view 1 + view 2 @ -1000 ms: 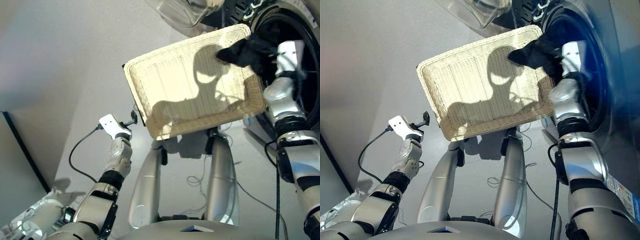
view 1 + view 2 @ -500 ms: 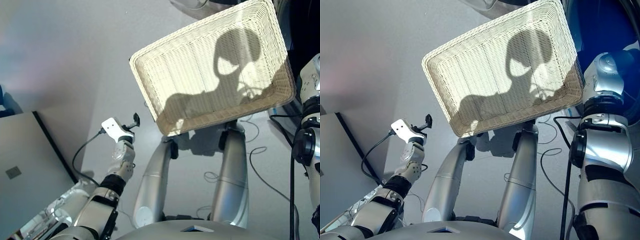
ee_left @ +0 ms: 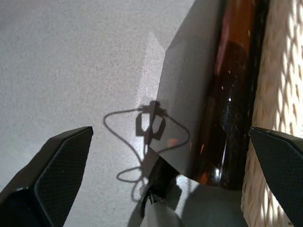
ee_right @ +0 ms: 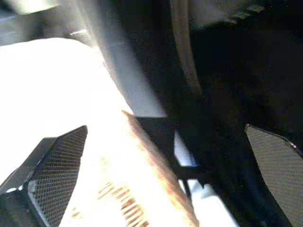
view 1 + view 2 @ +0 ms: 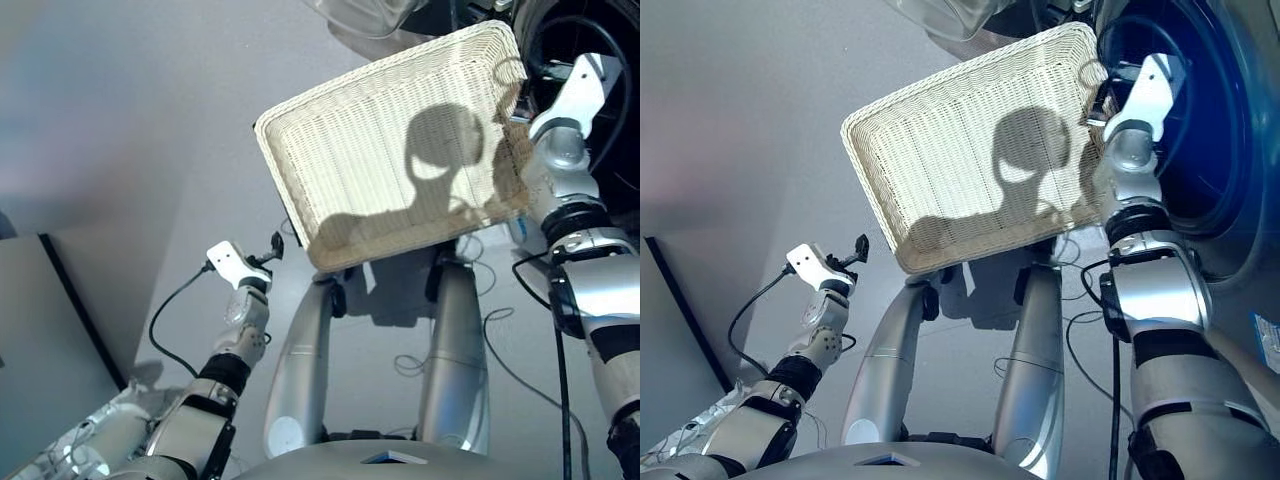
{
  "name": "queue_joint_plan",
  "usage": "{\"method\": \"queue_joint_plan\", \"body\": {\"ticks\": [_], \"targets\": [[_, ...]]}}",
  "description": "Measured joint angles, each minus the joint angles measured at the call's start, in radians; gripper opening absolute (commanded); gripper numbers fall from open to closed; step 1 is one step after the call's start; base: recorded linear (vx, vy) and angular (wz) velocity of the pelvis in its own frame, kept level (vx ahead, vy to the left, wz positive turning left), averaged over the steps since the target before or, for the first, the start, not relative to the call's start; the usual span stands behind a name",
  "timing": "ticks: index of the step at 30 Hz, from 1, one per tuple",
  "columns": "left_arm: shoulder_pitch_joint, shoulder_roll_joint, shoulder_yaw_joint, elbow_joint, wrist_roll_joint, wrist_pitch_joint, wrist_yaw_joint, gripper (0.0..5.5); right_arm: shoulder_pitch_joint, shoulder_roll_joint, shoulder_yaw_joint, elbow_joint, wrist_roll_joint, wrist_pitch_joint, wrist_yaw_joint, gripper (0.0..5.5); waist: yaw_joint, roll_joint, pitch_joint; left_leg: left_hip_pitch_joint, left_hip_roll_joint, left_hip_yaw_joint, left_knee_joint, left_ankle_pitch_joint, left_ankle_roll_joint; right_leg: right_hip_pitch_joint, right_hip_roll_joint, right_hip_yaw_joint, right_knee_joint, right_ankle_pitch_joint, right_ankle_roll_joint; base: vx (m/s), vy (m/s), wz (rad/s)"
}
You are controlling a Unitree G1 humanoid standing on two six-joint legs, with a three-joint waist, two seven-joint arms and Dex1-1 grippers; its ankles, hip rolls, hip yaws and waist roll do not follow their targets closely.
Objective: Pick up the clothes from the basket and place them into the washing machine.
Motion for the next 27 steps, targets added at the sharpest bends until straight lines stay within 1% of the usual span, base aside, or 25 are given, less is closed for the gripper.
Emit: {"method": "queue_joint_plan", "body": {"ticks": [1, 2, 3, 4, 6, 7, 8, 9, 11, 13, 15, 16, 18, 20, 21, 22, 24, 25, 27], "targets": [[0.000, 0.001, 0.004, 0.016, 0.001, 0.000, -0.003, 5.50, 0.022, 0.014, 0.000, 0.000, -0.004, 0.000, 0.010, 5.50, 0.001, -0.019, -0.009, 0.010, 0.000, 0.000, -0.013, 0.000, 0.000, 0.007, 0.000, -0.001, -0.001, -0.005, 0.001, 0.000, 0.000, 0.000], [-0.001, 0.001, 0.006, 0.034, 0.002, 0.000, -0.004, 5.50, 0.041, 0.028, 0.000, 0.000, -0.008, 0.000, 0.019, 5.50, 0.000, -0.032, -0.015, 0.023, 0.001, -0.001, -0.019, 0.001, -0.001, 0.021, 0.000, -0.005, -0.009, -0.006, 0.003, 0.000, 0.000, 0.000], [-0.002, 0.000, 0.007, 0.054, 0.006, 0.000, -0.005, 5.50, 0.065, 0.039, 0.004, -0.005, -0.026, 0.000, 0.022, 5.50, 0.000, -0.039, -0.018, 0.039, 0.003, -0.005, -0.029, 0.001, -0.001, 0.040, 0.001, -0.012, -0.019, -0.005, 0.002, 0.000, 0.000, 0.000], [-0.003, -0.001, 0.010, 0.074, 0.019, 0.001, -0.005, 5.50, 0.089, 0.050, 0.008, -0.006, -0.039, 0.000, 0.029, 5.50, -0.002, -0.042, -0.017, 0.059, 0.005, -0.013, -0.038, 0.002, -0.001, 0.068, 0.001, -0.022, -0.033, -0.005, 0.002, 0.000, 0.000, 0.000], [-0.002, -0.006, 0.042, 0.110, 0.029, 0.001, -0.004, 5.50, 0.160, 0.084, 0.003, -0.020, -0.045, 0.000, 0.035, 5.50, 0.000, -0.067, -0.025, 0.109, 0.008, -0.013, -0.072, 0.006, -0.002, 0.115, 0.005, -0.027, -0.057, -0.005, 0.002, 0.000, 0.000, 0.000], [-0.002, -0.006, 0.055, 0.128, 0.029, 0.001, -0.003, 5.50, 0.197, 0.102, 0.003, -0.038, -0.045, -0.001, 0.039, 5.50, -0.005, -0.080, -0.031, 0.129, 0.012, -0.012, -0.087, 0.008, -0.003, 0.132, 0.009, -0.029, -0.069, -0.003, 0.000, 0.000, 0.000, 0.000], [-0.005, -0.007, 0.067, 0.153, 0.035, 0.001, -0.003, 5.50, 0.240, 0.124, 0.003, -0.050, -0.046, -0.005, 0.048, 5.50, 0.000, -0.089, -0.035, 0.151, 0.016, -0.016, -0.103, 0.010, -0.006, 0.157, 0.011, -0.039, -0.082, -0.003, -0.001, 0.000, 0.000, 0.000], [-0.008, -0.010, 0.075, 0.177, 0.047, 0.001, -0.004, 5.50, 0.281, 0.145, 0.004, -0.051, -0.047, -0.004, 0.057, 5.50, -0.005, -0.095, -0.038, 0.178, 0.021, -0.019, -0.117, 0.016, -0.006, 0.186, 0.013, -0.051, -0.099, -0.002, -0.002, 0.000, 0.000, 0.000], [-0.005, -0.014, 0.081, 0.198, 0.069, 0.002, -0.006, 5.50, 0.340, 0.174, 0.003, -0.050, -0.056, -0.003, 0.069, 5.50, -0.006, -0.111, -0.045, 0.214, 0.024, -0.019, -0.142, 0.019, -0.008, 0.222, 0.015, -0.058, -0.116, -0.002, -0.002, 0.000, 0.000, 0.000], [0.000, -0.024, 0.082, 0.216, 0.100, 0.005, -0.007, 5.50, 0.411, 0.205, 0.007, -0.048, -0.070, 0.001, 0.086, 5.50, -0.010, -0.115, -0.046, 0.268, 0.032, -0.019, -0.163, 0.021, -0.009, 0.284, 0.018, -0.072, -0.141, -0.002, 0.000, 0.000, 0.000, 0.000], [0.002, -0.028, 0.082, 0.246, 0.140, 0.005, -0.011, 5.50, 0.482, 0.238, 0.007, -0.043, -0.075, 0.000, 0.098, 5.50, -0.012, -0.127, -0.047, 0.328, 0.037, -0.019, -0.179, 0.020, -0.010, 0.348, 0.023, -0.078, -0.161, -0.006, 0.004, 0.000, 0.000, 0.000], [0.002, -0.029, 0.082, 0.254, 0.145, 0.005, -0.011, 5.50, 0.496, 0.247, 0.006, -0.040, -0.075, 0.000, 0.101, 5.50, -0.009, -0.130, -0.048, 0.344, 0.037, -0.019, -0.188, 0.020, -0.010, 0.364, 0.023, -0.079, -0.166, -0.006, 0.005, 0.000, 0.000, 0.000], [0.015, -0.033, 0.082, 0.285, 0.210, 0.005, -0.010, 5.50, 0.562, 0.270, 0.009, -0.032, -0.077, 0.001, 0.118, 5.50, -0.011, -0.138, -0.052, 0.412, 0.040, -0.019, -0.218, 0.020, -0.008, 0.431, 0.026, -0.086, -0.190, -0.009, 0.009, 0.025, -0.018, -0.028], [0.032, -0.037, 0.084, 0.318, 0.253, 0.006, -0.007, 5.50, 0.622, 0.282, 0.012, -0.029, -0.089, 0.003, 0.127, 5.50, -0.013, -0.142, -0.057, 0.476, 0.045, -0.019, -0.249, 0.024, -0.005, 0.496, 0.026, -0.103, -0.211, -0.011, 0.012, 0.000, 0.000, 0.000], [0.052, -0.035, 0.084, 0.321, 0.267, 0.006, -0.004, 5.50, 0.647, 0.290, 0.010, -0.023, -0.101, 0.003, 0.127, 5.50, -0.013, -0.154, -0.072, 0.494, 0.045, -0.018, -0.259, 0.022, -0.002, 0.510, 0.025, -0.105, -0.212, -0.018, 0.014, 0.079, -0.007, 0.043], [0.063, -0.036, 0.088, 0.335, 0.280, 0.007, -0.004, 5.50, 0.661, 0.296, 0.001, -0.004, -0.107, 0.004, 0.127, 5.50, -0.012, -0.159, -0.075, 0.520, 0.047, -0.019, -0.273, 0.022, -0.002, 0.536, 0.026, -0.110, -0.220, -0.021, 0.016, 0.056, -0.006, 0.046], [0.090, -0.045, 0.093, 0.366, 0.314, 0.016, -0.003, 5.50, 0.712, 0.301, -0.029, 0.022, -0.111, 0.004, 0.128, 5.50, -0.013, -0.161, -0.081, 0.586, 0.055, -0.017, -0.295, 0.025, -0.001, 0.611, 0.026, -0.127, -0.242, -0.024, 0.017, 0.026, 0.001, 0.052], [0.109, -0.045, 0.093, 0.372, 0.333, 0.019, -0.003, 5.50, 0.743, 0.304, -0.040, 0.038, -0.111, 0.004, 0.131, 5.50, -0.012, -0.166, -0.102, 0.607, 0.054, -0.016, -0.309, 0.024, -0.001, 0.628, 0.025, -0.128, -0.248, -0.033, 0.022, 0.000, 0.000, 0.000], [0.151, -0.045, 0.092, 0.383, 0.356, 0.024, -0.004, 5.50, 0.783, 0.304, -0.056, 0.064, -0.111, 0.006, 0.139, 5.50, -0.006, -0.165, -0.145, 0.630, 0.055, -0.016, -0.330, 0.023, 0.000, 0.650, 0.026, -0.131, -0.260, -0.036, 0.026, 0.000, 0.000, 0.000]]}}
